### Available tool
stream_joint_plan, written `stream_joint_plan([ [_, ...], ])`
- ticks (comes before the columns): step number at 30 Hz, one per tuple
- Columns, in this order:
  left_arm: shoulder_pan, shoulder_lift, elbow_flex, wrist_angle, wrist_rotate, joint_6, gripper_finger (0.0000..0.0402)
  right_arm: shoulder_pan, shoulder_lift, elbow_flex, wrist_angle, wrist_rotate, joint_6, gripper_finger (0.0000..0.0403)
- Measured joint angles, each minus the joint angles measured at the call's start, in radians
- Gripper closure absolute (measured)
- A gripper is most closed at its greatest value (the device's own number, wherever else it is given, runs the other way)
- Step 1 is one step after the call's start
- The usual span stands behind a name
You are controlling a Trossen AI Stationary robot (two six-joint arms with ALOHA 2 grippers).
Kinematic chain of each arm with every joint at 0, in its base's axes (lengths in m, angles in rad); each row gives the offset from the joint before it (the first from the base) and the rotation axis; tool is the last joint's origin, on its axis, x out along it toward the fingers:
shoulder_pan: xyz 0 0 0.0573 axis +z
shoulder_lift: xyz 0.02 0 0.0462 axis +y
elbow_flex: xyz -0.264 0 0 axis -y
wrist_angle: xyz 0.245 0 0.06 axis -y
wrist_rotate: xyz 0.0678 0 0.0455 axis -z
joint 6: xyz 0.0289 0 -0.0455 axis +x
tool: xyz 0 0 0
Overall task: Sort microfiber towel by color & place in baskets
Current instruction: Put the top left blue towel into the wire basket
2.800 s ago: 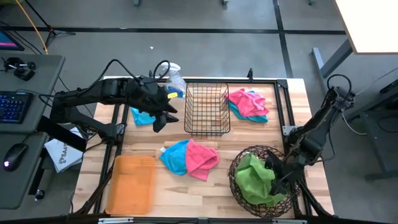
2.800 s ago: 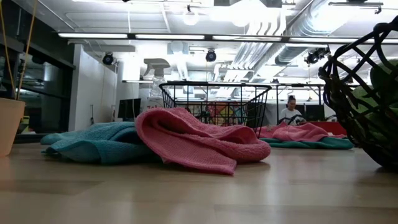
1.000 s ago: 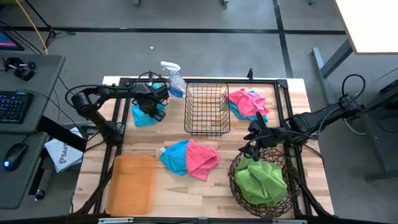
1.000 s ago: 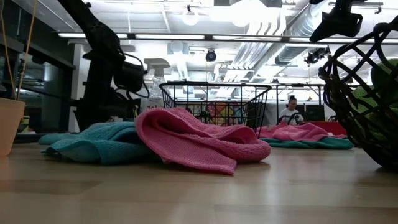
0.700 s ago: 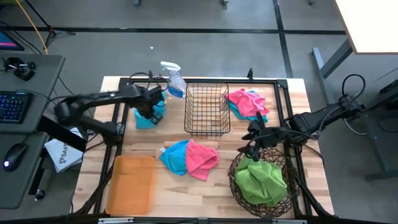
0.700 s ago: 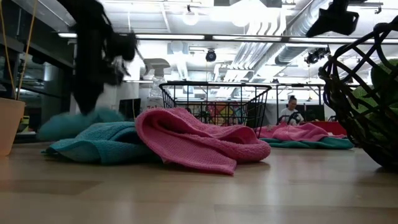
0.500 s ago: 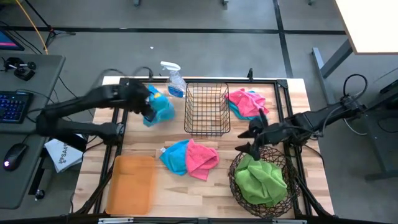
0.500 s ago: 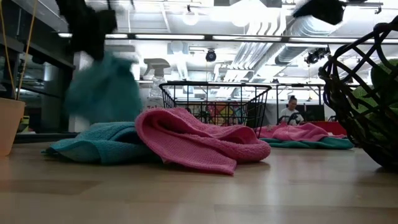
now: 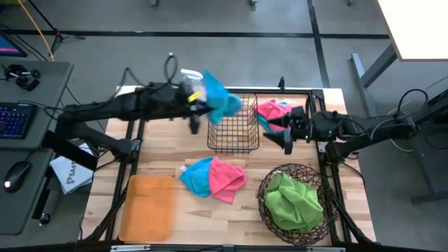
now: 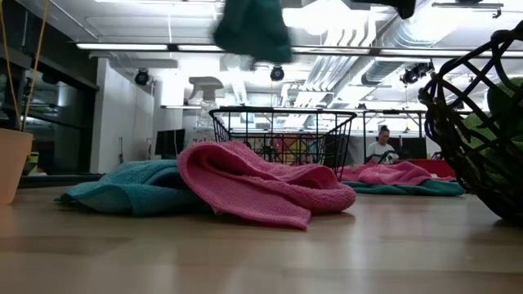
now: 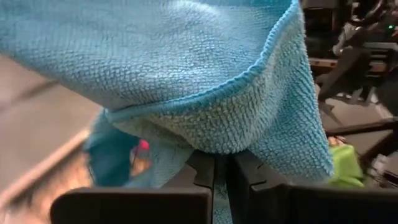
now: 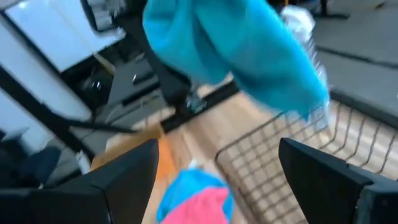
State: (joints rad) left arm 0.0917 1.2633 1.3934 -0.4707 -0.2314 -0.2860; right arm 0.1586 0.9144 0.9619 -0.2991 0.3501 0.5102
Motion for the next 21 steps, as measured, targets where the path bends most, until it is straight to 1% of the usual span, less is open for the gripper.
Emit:
stream_joint_plan([
  [2, 0.015, 0.070, 0.029, 0.026, -0.004, 0.056, 0.0401, -0.029, -0.010, 0.000, 0.029, 0.000, -0.022, 0.0077],
  [5, 0.042, 0.156, 0.034, 0.012, -0.004, 0.078, 0.0401, -0.058, -0.019, 0.000, 0.069, 0.001, -0.054, 0.0077],
  [9, 0.072, 0.243, 0.033, -0.078, 0.000, 0.077, 0.0401, -0.081, -0.022, 0.000, 0.098, 0.000, -0.099, 0.0077],
  [12, 0.088, 0.293, -0.008, -0.087, -0.002, 0.069, 0.0401, -0.090, -0.019, 0.000, 0.097, 0.000, -0.109, 0.0077],
  [15, 0.100, 0.332, -0.058, -0.084, 0.004, 0.023, 0.0401, -0.094, -0.018, 0.000, 0.095, 0.000, -0.111, 0.0077],
  [18, 0.103, 0.367, -0.089, -0.074, 0.063, -0.040, 0.0395, -0.094, -0.018, 0.000, 0.095, 0.000, -0.117, 0.0077],
  [21, 0.088, 0.403, -0.090, -0.011, 0.149, -0.087, 0.0378, -0.094, -0.018, 0.000, 0.094, 0.008, -0.127, 0.0077],
])
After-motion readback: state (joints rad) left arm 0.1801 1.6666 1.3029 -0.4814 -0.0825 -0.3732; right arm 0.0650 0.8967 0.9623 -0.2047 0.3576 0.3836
